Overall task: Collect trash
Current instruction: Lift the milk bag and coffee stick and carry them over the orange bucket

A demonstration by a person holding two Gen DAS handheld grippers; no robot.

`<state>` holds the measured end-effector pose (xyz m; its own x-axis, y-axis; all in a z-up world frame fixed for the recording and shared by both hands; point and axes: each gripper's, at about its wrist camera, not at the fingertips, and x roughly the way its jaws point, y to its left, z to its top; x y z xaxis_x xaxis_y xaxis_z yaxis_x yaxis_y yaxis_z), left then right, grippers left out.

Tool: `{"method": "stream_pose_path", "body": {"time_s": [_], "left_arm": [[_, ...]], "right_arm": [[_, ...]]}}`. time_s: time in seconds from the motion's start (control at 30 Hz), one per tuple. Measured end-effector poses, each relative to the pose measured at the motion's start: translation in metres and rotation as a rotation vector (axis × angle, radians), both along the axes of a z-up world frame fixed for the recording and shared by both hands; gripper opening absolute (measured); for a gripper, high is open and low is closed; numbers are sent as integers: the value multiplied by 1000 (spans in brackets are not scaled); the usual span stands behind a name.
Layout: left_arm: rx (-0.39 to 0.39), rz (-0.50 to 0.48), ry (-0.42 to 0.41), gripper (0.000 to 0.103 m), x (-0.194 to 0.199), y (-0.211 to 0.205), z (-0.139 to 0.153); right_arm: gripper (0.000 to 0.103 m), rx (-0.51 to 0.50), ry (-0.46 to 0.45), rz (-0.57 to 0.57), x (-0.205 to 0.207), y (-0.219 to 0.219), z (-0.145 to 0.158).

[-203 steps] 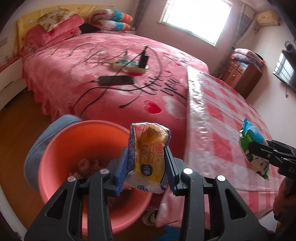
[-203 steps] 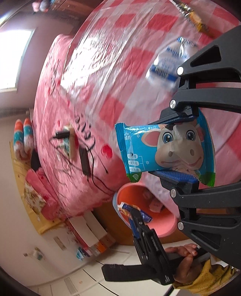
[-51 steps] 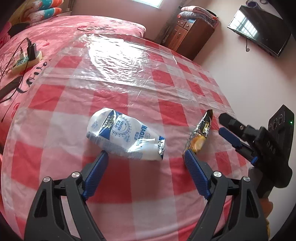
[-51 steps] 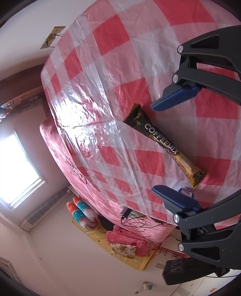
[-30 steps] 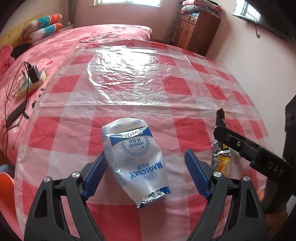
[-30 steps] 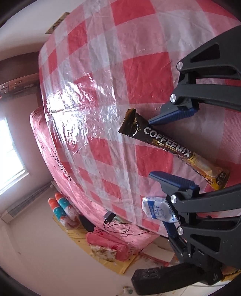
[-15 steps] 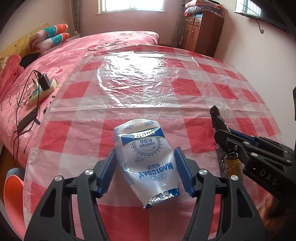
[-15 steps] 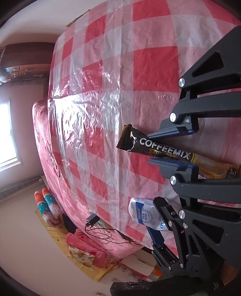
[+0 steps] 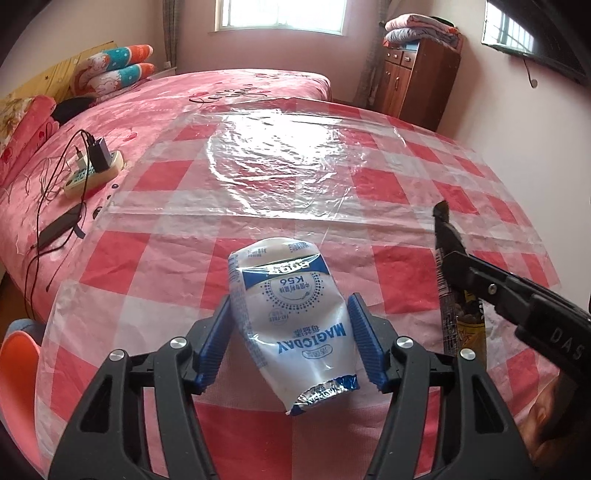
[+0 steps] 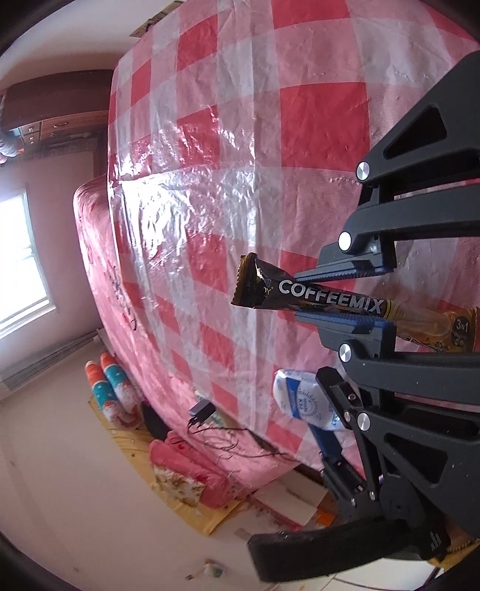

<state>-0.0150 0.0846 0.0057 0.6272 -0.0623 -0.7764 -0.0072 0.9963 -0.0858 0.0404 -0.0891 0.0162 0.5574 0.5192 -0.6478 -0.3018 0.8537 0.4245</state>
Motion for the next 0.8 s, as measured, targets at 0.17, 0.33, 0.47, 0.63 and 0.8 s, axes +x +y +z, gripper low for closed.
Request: {"method": "stream_pose_path", "body": {"time_s": [0.17,0.33,0.47,0.63,0.8], "left_arm": [[-36,-3,-8,63,-1,5,1],[-67,-15,-31,63,-7,10,4],[-93,-25,-57,63,-13,18,10],[-97,-33,-83,63,-24,30,18],[-92,-28,-93,63,-34,43,23]], "right_arm": [[16,91,18,-13,4,-14,1],[16,111,-3,-9,3,-17,5],[16,131,-10,-12,2,-19,6],[16,176,35,-23,8,-24,1],[16,201,59,-31,10,-23,2]]}}
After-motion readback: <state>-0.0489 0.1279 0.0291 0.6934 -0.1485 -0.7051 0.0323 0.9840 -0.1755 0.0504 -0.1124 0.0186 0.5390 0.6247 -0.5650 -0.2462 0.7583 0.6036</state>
